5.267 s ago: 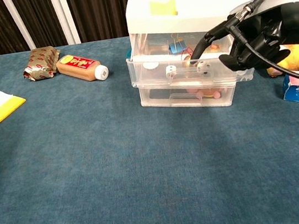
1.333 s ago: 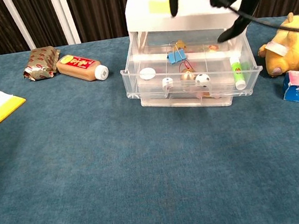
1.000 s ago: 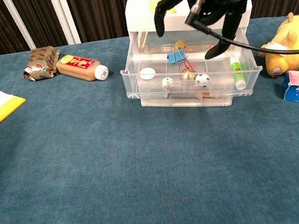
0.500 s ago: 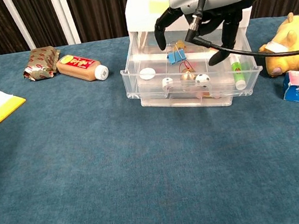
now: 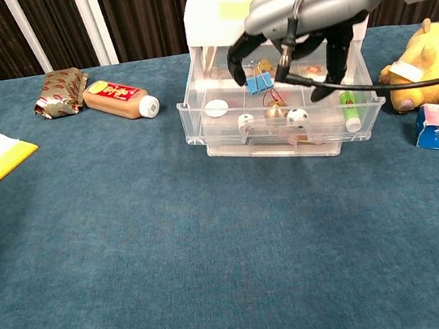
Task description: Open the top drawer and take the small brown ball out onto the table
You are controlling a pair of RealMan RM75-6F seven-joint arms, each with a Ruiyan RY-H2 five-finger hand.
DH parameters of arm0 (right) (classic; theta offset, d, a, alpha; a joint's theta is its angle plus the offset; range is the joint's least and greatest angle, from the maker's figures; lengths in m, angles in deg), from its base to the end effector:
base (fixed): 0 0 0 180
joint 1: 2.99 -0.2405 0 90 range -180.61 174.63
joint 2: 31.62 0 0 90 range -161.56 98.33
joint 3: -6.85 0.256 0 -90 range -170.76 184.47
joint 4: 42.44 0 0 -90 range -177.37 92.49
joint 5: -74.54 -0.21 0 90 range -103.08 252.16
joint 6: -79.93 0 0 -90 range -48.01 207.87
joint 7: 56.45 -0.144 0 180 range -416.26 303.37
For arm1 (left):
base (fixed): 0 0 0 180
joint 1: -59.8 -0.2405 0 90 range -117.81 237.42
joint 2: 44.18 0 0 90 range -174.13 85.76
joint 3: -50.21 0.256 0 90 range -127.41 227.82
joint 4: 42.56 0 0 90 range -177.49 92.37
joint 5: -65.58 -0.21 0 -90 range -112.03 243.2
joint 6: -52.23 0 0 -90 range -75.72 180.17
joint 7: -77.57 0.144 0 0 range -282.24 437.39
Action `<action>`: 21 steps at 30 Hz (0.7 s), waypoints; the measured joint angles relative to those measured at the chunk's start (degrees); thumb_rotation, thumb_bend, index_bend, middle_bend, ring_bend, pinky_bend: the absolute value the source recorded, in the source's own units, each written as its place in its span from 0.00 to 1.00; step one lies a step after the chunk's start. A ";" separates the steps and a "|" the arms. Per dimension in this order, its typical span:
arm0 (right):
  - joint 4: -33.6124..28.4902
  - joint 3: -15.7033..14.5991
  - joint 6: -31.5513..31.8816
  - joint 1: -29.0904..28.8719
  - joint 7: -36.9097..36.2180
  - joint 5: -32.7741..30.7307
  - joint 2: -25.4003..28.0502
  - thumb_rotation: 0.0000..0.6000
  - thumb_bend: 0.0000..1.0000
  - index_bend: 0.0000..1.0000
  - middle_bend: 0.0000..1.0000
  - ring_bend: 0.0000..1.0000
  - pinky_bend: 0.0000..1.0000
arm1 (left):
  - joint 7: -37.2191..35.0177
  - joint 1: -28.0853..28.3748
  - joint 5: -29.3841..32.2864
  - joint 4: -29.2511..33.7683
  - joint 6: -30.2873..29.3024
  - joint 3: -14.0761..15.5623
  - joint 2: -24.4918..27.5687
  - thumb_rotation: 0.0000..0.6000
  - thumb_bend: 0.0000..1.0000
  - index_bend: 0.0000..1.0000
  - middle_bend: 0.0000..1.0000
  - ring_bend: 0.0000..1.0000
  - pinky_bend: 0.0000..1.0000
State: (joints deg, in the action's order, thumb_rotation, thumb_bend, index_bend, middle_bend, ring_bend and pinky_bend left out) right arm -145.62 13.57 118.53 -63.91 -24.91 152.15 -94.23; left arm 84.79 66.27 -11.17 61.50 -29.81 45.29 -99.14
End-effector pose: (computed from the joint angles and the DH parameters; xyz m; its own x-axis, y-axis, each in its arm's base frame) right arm -0.0465 -0.3396 0.0614 0.8564 0.1261 0.5007 -0.2123 -0.7980 0.5641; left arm -0.2953 0.1926 0.1949 0.4485 0.0279 0.8933 0.8879 0.1004 -0.4490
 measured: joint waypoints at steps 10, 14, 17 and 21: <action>0.08 0.00 -0.82 -0.65 -0.72 -0.82 -0.50 1.00 0.25 0.31 0.99 1.00 1.00 | -0.08 0.06 0.15 -0.09 0.18 -0.01 0.00 1.00 0.38 0.10 0.00 0.00 0.00; 0.46 -0.19 -0.92 -0.90 -0.13 -0.99 -0.68 1.00 0.25 0.31 0.99 1.00 1.00 | -0.09 0.09 0.08 -0.10 0.29 0.07 0.01 1.00 0.38 0.10 0.00 0.00 0.00; 0.67 -0.29 -1.37 -1.22 0.00 -1.17 -0.83 1.00 0.25 0.32 0.99 1.00 1.00 | 0.01 0.09 0.08 -0.07 0.23 0.05 0.00 1.00 0.38 0.10 0.00 0.00 0.00; 0.87 -0.30 -1.65 -1.62 0.09 -1.36 -1.02 1.00 0.25 0.34 0.99 1.00 1.00 | -0.01 0.07 0.23 -0.08 0.19 -0.01 0.00 1.00 0.38 0.10 0.00 0.00 0.00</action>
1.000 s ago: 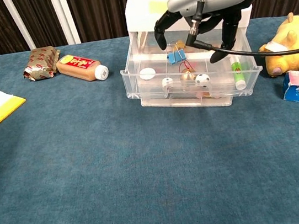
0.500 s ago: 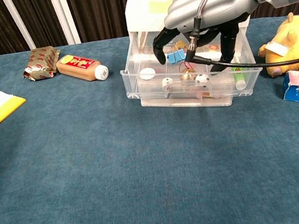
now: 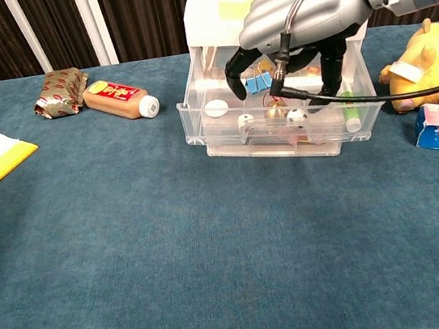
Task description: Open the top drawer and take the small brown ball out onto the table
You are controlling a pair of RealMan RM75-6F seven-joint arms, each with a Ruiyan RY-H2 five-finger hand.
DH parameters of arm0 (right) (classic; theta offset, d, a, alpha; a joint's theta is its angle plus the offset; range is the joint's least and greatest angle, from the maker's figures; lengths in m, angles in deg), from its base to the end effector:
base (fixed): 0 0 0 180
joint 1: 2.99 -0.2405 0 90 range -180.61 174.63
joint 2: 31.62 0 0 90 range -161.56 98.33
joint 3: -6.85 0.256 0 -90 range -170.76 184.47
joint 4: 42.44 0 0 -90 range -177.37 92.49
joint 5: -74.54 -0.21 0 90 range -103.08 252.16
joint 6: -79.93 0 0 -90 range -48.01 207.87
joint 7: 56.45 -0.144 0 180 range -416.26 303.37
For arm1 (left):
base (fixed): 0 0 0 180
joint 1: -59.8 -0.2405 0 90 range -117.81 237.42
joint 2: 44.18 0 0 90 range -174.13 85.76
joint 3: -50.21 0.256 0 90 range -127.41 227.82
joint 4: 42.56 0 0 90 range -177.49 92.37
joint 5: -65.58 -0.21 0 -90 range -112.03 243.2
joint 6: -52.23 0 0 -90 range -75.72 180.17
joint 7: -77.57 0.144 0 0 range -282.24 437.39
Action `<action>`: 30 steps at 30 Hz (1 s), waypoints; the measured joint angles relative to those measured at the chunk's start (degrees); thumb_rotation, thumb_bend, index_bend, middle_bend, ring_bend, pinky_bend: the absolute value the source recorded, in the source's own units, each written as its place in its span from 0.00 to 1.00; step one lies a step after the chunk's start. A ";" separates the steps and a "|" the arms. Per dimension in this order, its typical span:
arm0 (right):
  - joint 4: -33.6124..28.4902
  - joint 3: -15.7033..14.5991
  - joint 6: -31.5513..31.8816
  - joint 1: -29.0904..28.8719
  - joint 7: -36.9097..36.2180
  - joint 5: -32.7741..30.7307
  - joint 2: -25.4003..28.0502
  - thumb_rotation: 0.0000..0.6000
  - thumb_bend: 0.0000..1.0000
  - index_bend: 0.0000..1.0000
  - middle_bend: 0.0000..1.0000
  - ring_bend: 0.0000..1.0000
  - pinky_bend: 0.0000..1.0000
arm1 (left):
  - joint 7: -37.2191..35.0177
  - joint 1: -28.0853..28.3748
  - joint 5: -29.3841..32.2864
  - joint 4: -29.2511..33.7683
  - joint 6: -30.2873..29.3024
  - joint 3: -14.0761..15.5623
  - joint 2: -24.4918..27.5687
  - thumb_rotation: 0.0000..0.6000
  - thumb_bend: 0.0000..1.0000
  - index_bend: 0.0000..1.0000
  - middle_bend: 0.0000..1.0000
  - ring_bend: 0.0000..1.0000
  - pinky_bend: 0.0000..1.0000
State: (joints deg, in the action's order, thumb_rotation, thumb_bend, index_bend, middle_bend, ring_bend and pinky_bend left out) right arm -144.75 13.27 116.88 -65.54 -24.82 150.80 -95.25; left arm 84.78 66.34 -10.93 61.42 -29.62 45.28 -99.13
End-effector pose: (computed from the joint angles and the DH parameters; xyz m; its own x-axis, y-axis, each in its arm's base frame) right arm -0.0429 -0.3419 0.0541 0.8658 0.1127 0.4875 -0.2048 -0.8091 0.5508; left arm -0.2961 0.1930 0.1949 0.4489 0.0308 0.8931 0.8873 0.1032 -0.4495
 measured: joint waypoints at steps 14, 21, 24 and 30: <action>2.24 -0.32 -1.40 -1.61 0.68 -0.71 -1.93 1.00 0.28 0.40 0.99 1.00 1.00 | -0.01 0.05 0.03 0.07 0.09 0.00 0.07 1.00 0.38 0.10 0.00 0.00 0.00; 3.05 -0.41 -1.13 -1.88 0.65 -1.01 -2.73 1.00 0.28 0.42 0.99 1.00 1.00 | -0.07 0.07 0.17 0.03 0.21 0.00 0.11 1.00 0.38 0.10 0.00 0.00 0.00; 3.35 -0.47 -1.23 -2.09 0.59 -1.16 -2.81 1.00 0.28 0.42 0.99 1.00 1.00 | -0.03 0.10 0.20 0.03 0.23 -0.01 0.12 1.00 0.38 0.10 0.00 0.00 0.00; 3.41 -0.23 -0.90 -2.38 0.40 -1.47 -2.71 1.00 0.28 0.42 0.99 1.00 1.00 | -0.01 0.08 0.23 0.03 0.20 -0.01 0.12 1.00 0.38 0.10 0.00 0.00 0.00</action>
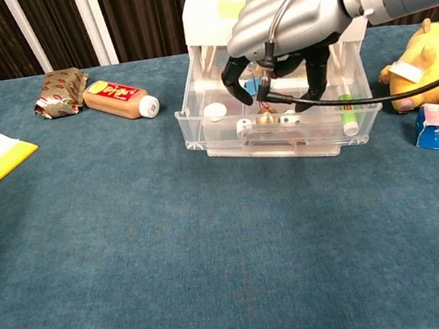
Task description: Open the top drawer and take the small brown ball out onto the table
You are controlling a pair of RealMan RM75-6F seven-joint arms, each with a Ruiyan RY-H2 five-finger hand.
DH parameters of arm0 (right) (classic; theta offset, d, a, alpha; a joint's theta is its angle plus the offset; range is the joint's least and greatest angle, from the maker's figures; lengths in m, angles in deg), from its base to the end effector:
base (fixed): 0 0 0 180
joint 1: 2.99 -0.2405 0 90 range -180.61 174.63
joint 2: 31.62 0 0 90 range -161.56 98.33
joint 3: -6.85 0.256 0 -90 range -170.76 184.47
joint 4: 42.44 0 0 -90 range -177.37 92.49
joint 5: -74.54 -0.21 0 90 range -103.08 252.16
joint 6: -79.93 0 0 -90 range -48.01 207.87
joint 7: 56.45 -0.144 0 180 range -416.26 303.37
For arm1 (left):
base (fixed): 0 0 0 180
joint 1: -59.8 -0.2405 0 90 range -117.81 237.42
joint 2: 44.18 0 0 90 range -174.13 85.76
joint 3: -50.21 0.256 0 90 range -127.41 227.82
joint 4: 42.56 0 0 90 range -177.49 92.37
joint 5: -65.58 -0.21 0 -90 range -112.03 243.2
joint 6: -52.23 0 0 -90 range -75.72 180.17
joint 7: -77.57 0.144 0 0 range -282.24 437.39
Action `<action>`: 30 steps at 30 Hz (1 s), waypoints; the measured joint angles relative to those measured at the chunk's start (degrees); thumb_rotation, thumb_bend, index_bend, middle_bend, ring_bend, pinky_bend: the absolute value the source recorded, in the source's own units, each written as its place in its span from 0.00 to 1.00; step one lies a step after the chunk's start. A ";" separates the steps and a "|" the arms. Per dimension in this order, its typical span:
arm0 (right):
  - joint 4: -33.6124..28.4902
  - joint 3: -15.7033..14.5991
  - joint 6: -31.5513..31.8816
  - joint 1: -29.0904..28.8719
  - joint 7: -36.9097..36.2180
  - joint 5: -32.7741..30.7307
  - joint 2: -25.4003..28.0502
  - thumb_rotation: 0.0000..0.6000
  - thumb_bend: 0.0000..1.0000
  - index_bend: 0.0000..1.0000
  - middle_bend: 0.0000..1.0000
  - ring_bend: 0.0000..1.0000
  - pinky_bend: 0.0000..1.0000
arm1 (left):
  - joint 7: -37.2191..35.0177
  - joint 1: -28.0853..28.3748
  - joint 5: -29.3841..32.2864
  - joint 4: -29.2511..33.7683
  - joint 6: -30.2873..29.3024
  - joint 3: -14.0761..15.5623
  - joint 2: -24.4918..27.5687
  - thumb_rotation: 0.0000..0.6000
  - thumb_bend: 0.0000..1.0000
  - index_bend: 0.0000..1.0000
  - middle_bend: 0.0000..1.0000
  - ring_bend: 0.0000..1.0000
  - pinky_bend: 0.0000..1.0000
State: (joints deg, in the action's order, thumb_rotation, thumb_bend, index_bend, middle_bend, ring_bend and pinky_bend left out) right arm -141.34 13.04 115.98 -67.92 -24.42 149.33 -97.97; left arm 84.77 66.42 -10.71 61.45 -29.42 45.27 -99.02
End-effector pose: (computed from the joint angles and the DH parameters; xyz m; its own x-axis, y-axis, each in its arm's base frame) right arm -0.0364 -0.3526 0.0430 0.8717 0.1237 0.4741 -0.1880 -0.8091 0.5568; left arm -0.2964 0.1934 0.1952 0.4491 0.0337 0.8929 0.8868 0.1053 -0.4500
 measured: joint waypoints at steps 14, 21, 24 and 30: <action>-1.08 0.42 0.59 -0.57 -0.94 0.85 0.24 1.00 0.28 0.42 0.99 1.00 1.00 | 0.12 -0.05 0.07 0.12 -0.20 -0.07 0.01 1.00 0.38 0.10 0.00 0.00 0.00; -0.95 0.81 -0.03 -1.27 -1.20 0.00 -0.06 1.00 0.28 0.42 0.99 1.00 1.00 | 0.10 0.01 0.06 0.07 -0.05 -0.02 0.02 1.00 0.38 0.10 0.00 0.00 0.00; -0.72 0.76 -0.65 -1.75 -1.20 -0.41 -0.31 1.00 0.28 0.42 0.99 1.00 1.00 | 0.03 -0.01 0.16 0.08 -0.11 -0.09 0.04 1.00 0.38 0.10 0.00 0.00 0.00; -0.25 0.42 -1.79 -2.46 -1.33 -0.87 -0.92 1.00 0.28 0.42 0.99 1.00 1.00 | 0.12 0.00 0.13 0.13 -0.11 -0.08 0.09 1.00 0.38 0.10 0.00 0.00 0.00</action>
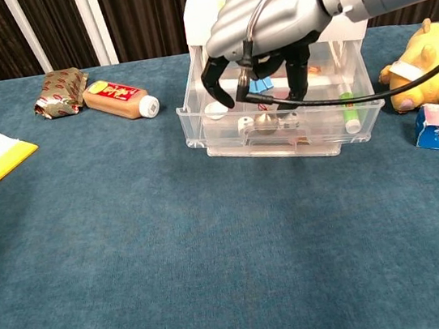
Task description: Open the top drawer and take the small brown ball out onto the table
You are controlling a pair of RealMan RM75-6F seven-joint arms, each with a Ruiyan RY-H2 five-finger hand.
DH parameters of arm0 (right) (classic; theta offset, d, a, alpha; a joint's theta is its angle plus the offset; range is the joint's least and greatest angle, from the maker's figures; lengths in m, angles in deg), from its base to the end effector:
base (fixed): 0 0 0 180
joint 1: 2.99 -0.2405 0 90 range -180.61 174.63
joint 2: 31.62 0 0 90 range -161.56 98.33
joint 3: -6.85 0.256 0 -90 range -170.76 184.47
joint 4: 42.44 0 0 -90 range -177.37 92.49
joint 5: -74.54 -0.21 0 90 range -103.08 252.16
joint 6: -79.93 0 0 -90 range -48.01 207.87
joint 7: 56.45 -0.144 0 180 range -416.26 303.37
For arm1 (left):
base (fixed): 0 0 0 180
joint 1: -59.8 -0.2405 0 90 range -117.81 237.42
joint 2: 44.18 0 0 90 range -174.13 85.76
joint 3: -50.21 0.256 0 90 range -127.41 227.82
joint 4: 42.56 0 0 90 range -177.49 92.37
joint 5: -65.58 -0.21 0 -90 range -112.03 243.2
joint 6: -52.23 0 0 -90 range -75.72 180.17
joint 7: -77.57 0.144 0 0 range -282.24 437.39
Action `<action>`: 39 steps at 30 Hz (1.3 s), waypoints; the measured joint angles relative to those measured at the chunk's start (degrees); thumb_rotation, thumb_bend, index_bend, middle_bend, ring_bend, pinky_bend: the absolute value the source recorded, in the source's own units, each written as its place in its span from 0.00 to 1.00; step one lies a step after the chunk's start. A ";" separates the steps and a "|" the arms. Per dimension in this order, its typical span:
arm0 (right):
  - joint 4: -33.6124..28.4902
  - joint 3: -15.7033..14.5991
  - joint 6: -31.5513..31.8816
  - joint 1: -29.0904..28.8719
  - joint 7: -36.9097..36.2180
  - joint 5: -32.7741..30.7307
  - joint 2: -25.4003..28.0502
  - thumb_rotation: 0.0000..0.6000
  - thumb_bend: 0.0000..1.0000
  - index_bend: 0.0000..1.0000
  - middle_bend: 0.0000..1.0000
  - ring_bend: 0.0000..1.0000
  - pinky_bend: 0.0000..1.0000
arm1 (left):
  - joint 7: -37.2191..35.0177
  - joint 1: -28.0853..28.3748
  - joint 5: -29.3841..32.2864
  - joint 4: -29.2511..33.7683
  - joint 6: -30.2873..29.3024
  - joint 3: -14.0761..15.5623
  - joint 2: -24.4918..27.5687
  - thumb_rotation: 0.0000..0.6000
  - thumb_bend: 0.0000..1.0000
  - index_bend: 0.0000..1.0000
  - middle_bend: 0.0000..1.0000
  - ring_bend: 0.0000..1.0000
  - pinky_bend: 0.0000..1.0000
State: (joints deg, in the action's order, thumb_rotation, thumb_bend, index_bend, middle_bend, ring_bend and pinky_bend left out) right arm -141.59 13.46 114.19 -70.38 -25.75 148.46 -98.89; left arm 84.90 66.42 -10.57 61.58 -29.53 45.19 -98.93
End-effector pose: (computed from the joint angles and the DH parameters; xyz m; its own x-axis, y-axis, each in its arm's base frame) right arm -0.0209 -0.3497 0.0352 0.8672 0.1095 0.4858 -0.1846 -0.8354 0.5178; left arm -0.2961 0.1936 0.1960 0.4503 0.0310 0.8924 0.8861 0.1074 -0.4509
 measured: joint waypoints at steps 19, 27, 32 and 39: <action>0.73 -0.55 -1.07 -1.79 0.69 -2.54 -0.53 1.00 0.28 0.42 0.99 1.00 1.00 | -0.05 0.01 0.14 0.00 0.05 -0.02 0.04 1.00 0.38 0.10 0.00 0.00 0.00; 0.70 -0.65 -2.04 -3.12 1.34 -3.67 0.08 1.00 0.28 0.42 0.99 1.00 1.00 | 0.07 0.04 0.13 0.14 0.13 0.01 0.03 1.00 0.38 0.10 0.00 0.00 0.00; 0.80 -1.17 -3.07 -4.11 2.04 -4.27 0.32 1.00 0.28 0.42 0.99 1.00 1.00 | -0.01 0.03 0.18 0.13 0.10 -0.03 0.08 1.00 0.38 0.10 0.00 0.00 0.00; 0.92 -1.91 -3.55 -4.81 2.59 -4.93 0.00 1.00 0.28 0.43 0.99 1.00 1.00 | -0.07 0.03 0.14 0.11 0.08 -0.03 0.11 1.00 0.38 0.10 0.00 0.00 0.00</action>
State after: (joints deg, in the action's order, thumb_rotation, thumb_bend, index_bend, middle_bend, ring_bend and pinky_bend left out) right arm -140.67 11.54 110.64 -75.19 -23.16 143.53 -98.89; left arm 84.82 66.45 -10.43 61.69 -29.45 45.16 -98.83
